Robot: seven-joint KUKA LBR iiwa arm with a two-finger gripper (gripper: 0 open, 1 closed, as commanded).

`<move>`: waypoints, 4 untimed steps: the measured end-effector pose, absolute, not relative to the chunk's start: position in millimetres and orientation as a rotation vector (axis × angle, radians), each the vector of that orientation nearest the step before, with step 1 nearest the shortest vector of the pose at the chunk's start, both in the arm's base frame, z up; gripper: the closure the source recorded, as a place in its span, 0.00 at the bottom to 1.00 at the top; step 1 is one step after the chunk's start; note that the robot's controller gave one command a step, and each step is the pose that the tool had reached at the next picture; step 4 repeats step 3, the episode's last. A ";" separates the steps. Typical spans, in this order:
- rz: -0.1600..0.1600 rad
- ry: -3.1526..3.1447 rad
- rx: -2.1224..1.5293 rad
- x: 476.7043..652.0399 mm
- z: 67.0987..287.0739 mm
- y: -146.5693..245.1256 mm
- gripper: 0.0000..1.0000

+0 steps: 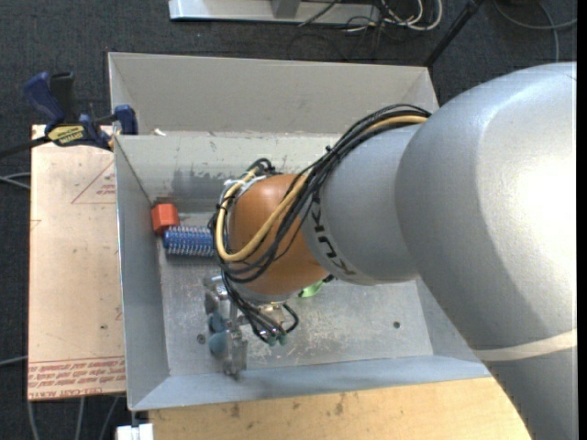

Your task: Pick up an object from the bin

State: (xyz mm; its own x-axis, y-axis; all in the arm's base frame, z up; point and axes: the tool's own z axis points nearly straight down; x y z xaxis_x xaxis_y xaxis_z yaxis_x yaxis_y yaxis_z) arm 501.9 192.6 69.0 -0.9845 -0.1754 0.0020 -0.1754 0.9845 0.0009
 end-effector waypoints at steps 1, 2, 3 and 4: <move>-0.002 -3.129 0.272 502.9 69.7 192.5 1.00; -0.003 -3.137 0.304 522.1 181.0 178.7 1.00; -0.004 -3.134 0.335 503.9 271.3 171.8 1.00; -0.004 -3.134 0.335 503.9 271.3 171.8 1.00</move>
Offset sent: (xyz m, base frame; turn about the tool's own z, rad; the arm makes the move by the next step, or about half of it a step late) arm 0.0000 0.0000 0.0000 0.0000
